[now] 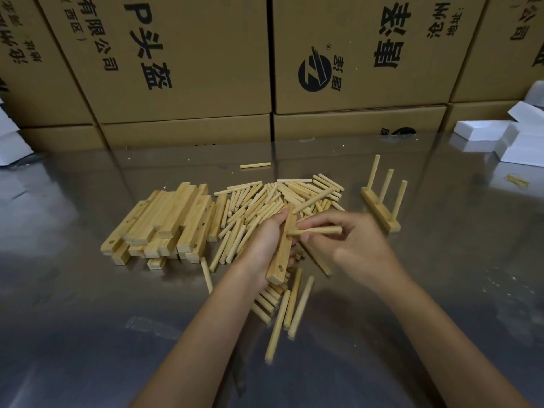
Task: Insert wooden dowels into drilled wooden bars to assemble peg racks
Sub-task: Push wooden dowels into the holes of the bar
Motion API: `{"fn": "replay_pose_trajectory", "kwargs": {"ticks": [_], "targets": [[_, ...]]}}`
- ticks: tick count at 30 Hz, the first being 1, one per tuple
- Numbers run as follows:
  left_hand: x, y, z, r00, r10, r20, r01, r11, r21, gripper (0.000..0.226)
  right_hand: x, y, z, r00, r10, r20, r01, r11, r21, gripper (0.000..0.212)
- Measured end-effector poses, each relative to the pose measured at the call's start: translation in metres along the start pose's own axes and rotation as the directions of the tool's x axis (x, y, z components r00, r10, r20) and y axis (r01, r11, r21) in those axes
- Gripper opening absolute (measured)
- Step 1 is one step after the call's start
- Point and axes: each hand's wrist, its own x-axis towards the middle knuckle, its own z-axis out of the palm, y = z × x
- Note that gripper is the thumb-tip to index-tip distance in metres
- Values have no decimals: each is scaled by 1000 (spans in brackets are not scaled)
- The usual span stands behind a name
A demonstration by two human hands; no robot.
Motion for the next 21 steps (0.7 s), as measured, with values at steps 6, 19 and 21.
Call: {"fn": "replay_pose_trajectory", "kwargs": {"ticks": [6,19,21], "targets": [[-3,-2,8,1000,-1,15,2,1000,-18,45,-1,5,9,998,-17,-66,19,999,31,7],[-12,0,20,995,-36,94,63,947,-315,40,-4,11,23,978,-128,-163,126,992,-18,19],[-15,0,19,992,-55,118,93,932,-350,40,-4,9,21,989,-96,-112,99,995,21,20]]}}
